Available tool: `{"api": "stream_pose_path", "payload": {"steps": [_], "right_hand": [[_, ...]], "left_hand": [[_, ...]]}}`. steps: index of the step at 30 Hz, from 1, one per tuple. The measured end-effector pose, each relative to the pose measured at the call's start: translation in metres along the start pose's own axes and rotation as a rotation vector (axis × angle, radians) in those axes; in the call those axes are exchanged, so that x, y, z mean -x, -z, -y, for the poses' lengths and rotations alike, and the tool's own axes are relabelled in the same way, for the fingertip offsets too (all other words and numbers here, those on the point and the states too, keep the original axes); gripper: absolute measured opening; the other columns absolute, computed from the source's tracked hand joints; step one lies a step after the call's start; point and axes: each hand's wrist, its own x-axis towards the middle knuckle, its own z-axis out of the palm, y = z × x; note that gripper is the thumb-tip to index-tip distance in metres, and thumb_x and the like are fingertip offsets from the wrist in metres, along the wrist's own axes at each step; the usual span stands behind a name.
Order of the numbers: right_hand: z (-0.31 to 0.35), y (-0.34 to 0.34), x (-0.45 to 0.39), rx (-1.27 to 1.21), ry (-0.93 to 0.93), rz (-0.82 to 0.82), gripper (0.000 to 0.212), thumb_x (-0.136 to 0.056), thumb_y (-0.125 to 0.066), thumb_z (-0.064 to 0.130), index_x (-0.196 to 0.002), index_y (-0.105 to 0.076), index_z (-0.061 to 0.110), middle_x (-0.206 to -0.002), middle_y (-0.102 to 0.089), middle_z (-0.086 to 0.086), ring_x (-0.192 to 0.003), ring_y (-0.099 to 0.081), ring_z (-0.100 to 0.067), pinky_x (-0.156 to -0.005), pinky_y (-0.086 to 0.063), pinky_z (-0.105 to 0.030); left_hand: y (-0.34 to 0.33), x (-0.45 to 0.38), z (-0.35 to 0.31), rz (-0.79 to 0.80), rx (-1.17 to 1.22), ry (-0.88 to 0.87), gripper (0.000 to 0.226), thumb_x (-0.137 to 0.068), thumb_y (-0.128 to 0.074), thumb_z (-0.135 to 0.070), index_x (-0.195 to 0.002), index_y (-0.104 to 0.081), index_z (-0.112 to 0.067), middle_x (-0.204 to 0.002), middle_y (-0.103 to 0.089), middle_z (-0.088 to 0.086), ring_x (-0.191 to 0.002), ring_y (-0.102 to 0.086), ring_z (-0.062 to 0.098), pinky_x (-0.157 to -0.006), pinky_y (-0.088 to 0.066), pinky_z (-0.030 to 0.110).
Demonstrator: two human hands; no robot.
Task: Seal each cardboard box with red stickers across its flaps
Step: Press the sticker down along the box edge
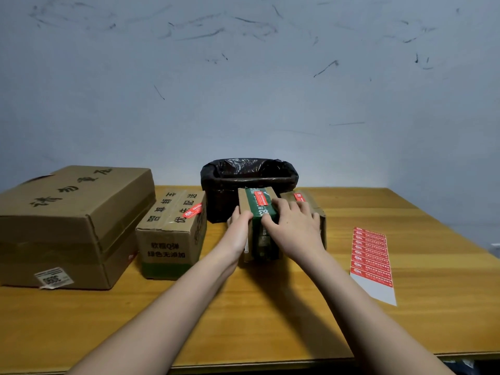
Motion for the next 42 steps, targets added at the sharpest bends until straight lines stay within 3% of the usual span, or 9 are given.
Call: {"api": "stream_pose_path", "payload": {"steps": [7, 10, 16, 25, 28, 31, 34, 38, 42], "right_hand": [[-0.005, -0.011, -0.009, 0.054, 0.002, 0.021, 0.057, -0.095, -0.034, 0.05, -0.145, -0.035, 0.023, -0.147, -0.042, -0.006, -0.144, -0.019, -0.022, -0.111, -0.018, -0.043], [-0.008, -0.013, -0.014, 0.072, 0.004, 0.032, 0.058, -0.095, -0.033, 0.051, -0.146, -0.034, 0.022, -0.148, -0.041, -0.006, -0.144, -0.019, -0.022, -0.112, -0.017, -0.044], [-0.012, -0.018, -0.02, 0.091, 0.016, 0.046, 0.059, -0.096, -0.03, 0.052, -0.146, -0.033, 0.022, -0.149, -0.04, -0.006, -0.145, -0.018, -0.023, -0.113, -0.015, -0.046], [-0.014, -0.021, -0.022, 0.126, 0.026, 0.058, 0.06, -0.096, -0.029, 0.052, -0.148, -0.031, 0.021, -0.151, -0.038, -0.006, -0.147, -0.014, -0.024, -0.115, -0.013, -0.047], [-0.015, -0.021, -0.022, 0.118, 0.022, 0.058, 0.059, -0.096, -0.03, 0.051, -0.147, -0.031, 0.021, -0.152, -0.037, -0.005, -0.147, -0.015, -0.023, -0.115, -0.013, -0.046], [-0.015, -0.022, -0.022, 0.12, 0.022, 0.063, 0.059, -0.096, -0.029, 0.051, -0.147, -0.031, 0.021, -0.152, -0.037, -0.005, -0.147, -0.015, -0.023, -0.115, -0.014, -0.047], [-0.017, -0.019, -0.022, 0.127, 0.023, 0.056, 0.059, -0.096, -0.029, 0.051, -0.147, -0.032, 0.022, -0.152, -0.037, -0.006, -0.146, -0.015, -0.023, -0.114, -0.015, -0.047], [-0.017, -0.012, -0.023, 0.13, 0.024, 0.04, 0.056, -0.097, -0.031, 0.05, -0.144, -0.036, 0.021, -0.15, -0.038, -0.007, -0.145, -0.018, -0.023, -0.113, -0.017, -0.044], [-0.009, -0.003, -0.024, 0.118, 0.072, -0.093, 0.044, -0.096, -0.039, 0.041, -0.135, -0.045, 0.023, -0.139, -0.048, -0.003, -0.132, -0.036, -0.023, -0.104, -0.026, -0.037]], "left_hand": [[-0.004, -0.019, 0.006, -0.01, -0.006, 0.011, 0.084, -0.062, -0.05, -0.053, -0.142, -0.039, -0.029, -0.146, -0.038, 0.01, -0.126, -0.048, 0.029, -0.095, -0.05, 0.051], [-0.006, -0.016, 0.002, -0.013, -0.012, -0.009, 0.068, -0.077, -0.046, -0.043, -0.142, -0.04, -0.023, -0.142, -0.039, 0.005, -0.123, -0.048, 0.026, -0.092, -0.051, 0.043], [-0.004, -0.034, 0.018, -0.002, -0.047, 0.024, 0.08, -0.065, -0.049, -0.056, -0.142, -0.038, -0.037, -0.145, -0.039, 0.003, -0.125, -0.047, 0.024, -0.1, -0.046, 0.05], [-0.01, -0.02, 0.006, -0.009, -0.047, 0.01, 0.082, -0.066, -0.046, -0.05, -0.145, -0.035, -0.028, -0.146, -0.035, 0.001, -0.127, -0.044, 0.021, -0.102, -0.045, 0.047], [-0.012, -0.015, 0.004, -0.018, -0.049, 0.039, 0.089, -0.062, -0.047, -0.055, -0.147, -0.029, -0.035, -0.149, -0.032, 0.0, -0.128, -0.042, 0.023, -0.104, -0.043, 0.049], [-0.015, -0.005, -0.004, -0.021, -0.056, 0.071, 0.08, -0.08, -0.046, -0.046, -0.151, -0.013, -0.035, -0.153, -0.027, 0.001, -0.132, -0.039, 0.024, -0.106, -0.04, 0.048], [-0.014, 0.0, -0.013, -0.02, -0.136, 0.069, 0.065, -0.097, -0.04, -0.032, -0.153, -0.007, -0.027, -0.157, -0.02, 0.003, -0.137, -0.032, 0.024, -0.108, -0.035, 0.041], [-0.013, 0.016, -0.036, -0.051, -0.368, 0.015, 0.064, -0.099, -0.041, -0.029, -0.154, -0.01, -0.02, -0.159, -0.009, 0.004, -0.144, -0.018, 0.021, -0.113, -0.02, 0.036], [-0.018, 0.039, -0.061, -0.051, -0.59, -0.13, 0.072, -0.094, -0.051, -0.028, -0.152, -0.011, -0.018, -0.158, -0.008, 0.006, -0.146, -0.011, 0.023, -0.117, -0.014, 0.035]]}}
